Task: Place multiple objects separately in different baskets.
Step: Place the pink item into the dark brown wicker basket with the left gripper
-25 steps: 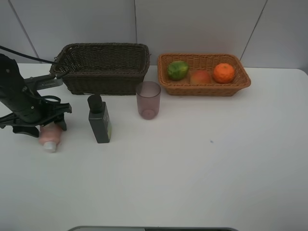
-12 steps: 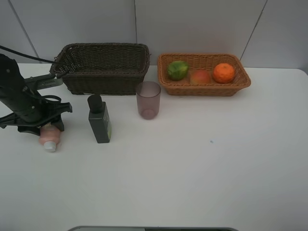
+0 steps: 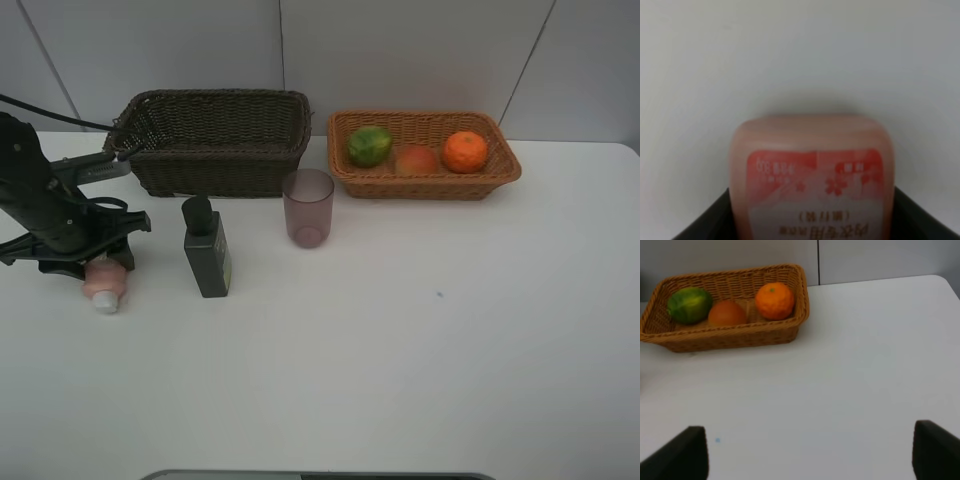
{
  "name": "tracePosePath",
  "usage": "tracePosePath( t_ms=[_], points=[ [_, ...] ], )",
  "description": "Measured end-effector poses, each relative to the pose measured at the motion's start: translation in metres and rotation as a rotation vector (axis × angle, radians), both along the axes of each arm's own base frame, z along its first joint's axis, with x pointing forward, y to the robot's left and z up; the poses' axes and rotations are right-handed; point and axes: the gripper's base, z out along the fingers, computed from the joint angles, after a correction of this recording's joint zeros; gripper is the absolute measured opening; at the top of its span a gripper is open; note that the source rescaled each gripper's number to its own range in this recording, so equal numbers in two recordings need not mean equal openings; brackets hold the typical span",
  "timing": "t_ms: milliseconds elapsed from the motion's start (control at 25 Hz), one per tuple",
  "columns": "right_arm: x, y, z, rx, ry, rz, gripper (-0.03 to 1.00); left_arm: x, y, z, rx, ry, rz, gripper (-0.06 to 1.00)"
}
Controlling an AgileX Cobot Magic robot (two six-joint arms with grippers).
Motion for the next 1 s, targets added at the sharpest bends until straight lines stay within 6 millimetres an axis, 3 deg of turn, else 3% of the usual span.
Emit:
tracePosePath(
  t_ms=[160,280,680,1000],
  points=[
    [0.000,0.000,0.000,0.000,0.000,0.000,0.71,0.001,0.000,0.002,-0.001,-0.006,0.001,0.66],
    [0.000,0.000,0.000,0.000,0.000,0.000,0.71,0.008,-0.001,0.016,-0.004,-0.030,0.003,0.66],
    [0.000,0.000,0.000,0.001,0.000,0.000,0.71,0.033,-0.003,0.104,-0.010,-0.139,0.002,0.66],
    [0.000,0.000,0.000,0.001,0.000,-0.001,0.71,0.069,-0.007,0.175,-0.008,-0.347,-0.053,0.66]
  ],
)
